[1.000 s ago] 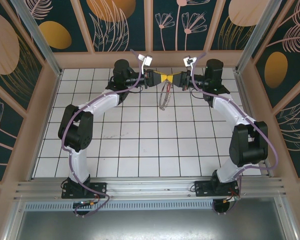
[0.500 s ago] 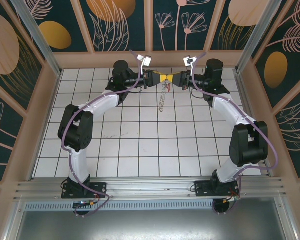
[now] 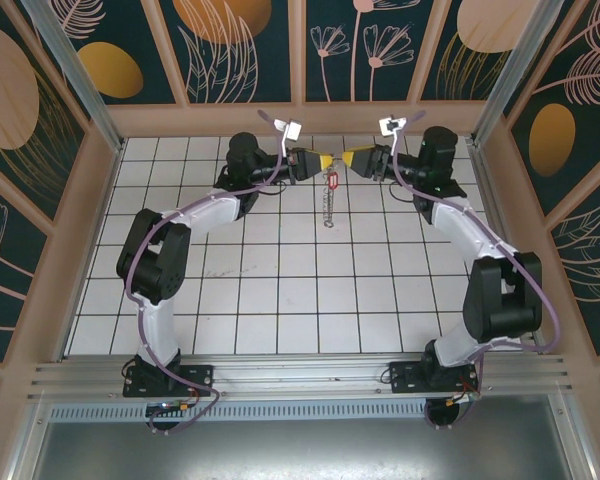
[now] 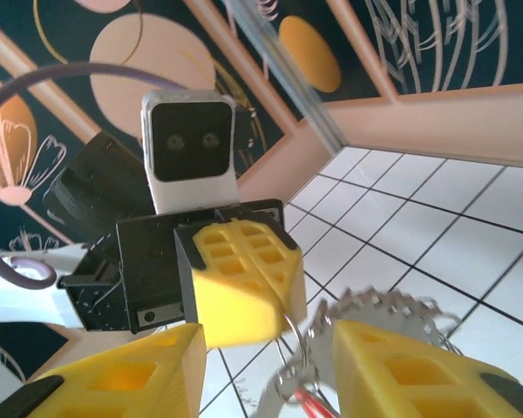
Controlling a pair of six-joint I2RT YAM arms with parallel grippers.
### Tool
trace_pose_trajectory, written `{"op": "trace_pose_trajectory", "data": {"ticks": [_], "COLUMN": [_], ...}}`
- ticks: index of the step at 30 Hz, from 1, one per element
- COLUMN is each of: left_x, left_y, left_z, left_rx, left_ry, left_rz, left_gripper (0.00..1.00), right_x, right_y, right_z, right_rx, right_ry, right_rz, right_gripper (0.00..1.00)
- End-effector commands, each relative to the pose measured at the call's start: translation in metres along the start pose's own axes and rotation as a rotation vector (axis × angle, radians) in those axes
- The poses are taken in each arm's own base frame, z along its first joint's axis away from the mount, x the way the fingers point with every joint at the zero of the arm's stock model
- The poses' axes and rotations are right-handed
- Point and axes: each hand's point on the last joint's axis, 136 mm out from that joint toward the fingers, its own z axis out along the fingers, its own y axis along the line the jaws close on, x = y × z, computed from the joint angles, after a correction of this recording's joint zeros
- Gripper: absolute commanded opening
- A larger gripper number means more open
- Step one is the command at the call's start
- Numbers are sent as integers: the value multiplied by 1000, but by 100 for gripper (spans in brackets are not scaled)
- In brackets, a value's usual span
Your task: Put the keys on the keyring
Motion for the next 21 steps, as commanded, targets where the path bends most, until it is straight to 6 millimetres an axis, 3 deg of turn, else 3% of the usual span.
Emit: {"op": "trace_pose_trajectory", "data": {"ticks": [1,9,21], "left_x": [-41,-53,-52], "left_y": [-49,-65,-79], "left_z": [-9,-16,-14], "left_rx": [73,95,152], "left_ry": [-126,-191,-180], "left_rz": [112,94,82], "left_gripper": [0,0,0], "right_x": [-14,8,14], "right_y": [14,3,22], "right_z": [-15,-22,8], "right_rx": [30,99,22], "right_ry": [-93,-183,-132], "right_rz": [-53,6,-52], "right_gripper": [43,47,51]}}
